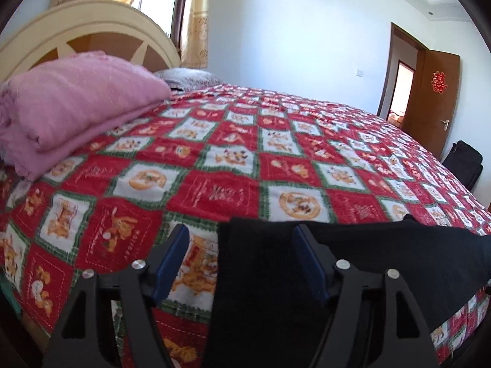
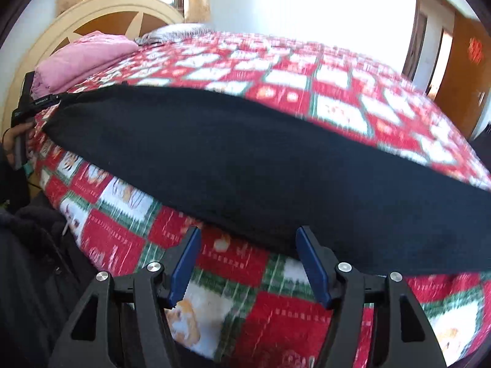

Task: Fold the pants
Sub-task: 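Fold the lifted edge toward the left tool and release it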

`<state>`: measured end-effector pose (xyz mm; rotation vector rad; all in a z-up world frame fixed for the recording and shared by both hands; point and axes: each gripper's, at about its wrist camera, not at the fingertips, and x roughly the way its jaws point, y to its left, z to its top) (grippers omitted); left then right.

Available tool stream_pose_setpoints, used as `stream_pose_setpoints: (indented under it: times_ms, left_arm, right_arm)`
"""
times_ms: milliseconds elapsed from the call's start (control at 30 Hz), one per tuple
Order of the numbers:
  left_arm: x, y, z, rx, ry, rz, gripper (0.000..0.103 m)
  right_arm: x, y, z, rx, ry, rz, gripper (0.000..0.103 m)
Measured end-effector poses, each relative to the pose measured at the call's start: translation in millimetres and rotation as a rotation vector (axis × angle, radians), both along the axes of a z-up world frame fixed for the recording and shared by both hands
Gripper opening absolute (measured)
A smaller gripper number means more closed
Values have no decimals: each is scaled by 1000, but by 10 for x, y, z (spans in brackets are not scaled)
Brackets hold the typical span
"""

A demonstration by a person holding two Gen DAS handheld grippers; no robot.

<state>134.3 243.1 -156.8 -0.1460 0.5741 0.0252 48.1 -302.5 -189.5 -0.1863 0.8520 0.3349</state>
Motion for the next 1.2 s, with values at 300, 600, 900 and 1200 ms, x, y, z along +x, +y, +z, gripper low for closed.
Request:
stream_pose_setpoints:
  times_ms: [300, 600, 900, 1200]
  left_arm:
    - [-9, -849, 92, 56, 2, -223, 88]
    - [18, -1153, -269, 145, 121, -275, 93]
    - [15, -1155, -330, 127, 96, -266, 96]
    - [-49, -1175, -383, 141, 52, -275, 102]
  right_arm:
    - [143, 306, 142, 121, -20, 90, 65]
    - [181, 368, 85, 142, 30, 105, 65]
    - [789, 665, 608, 323, -8, 149, 65]
    - [1888, 1862, 507, 528, 222, 239, 52]
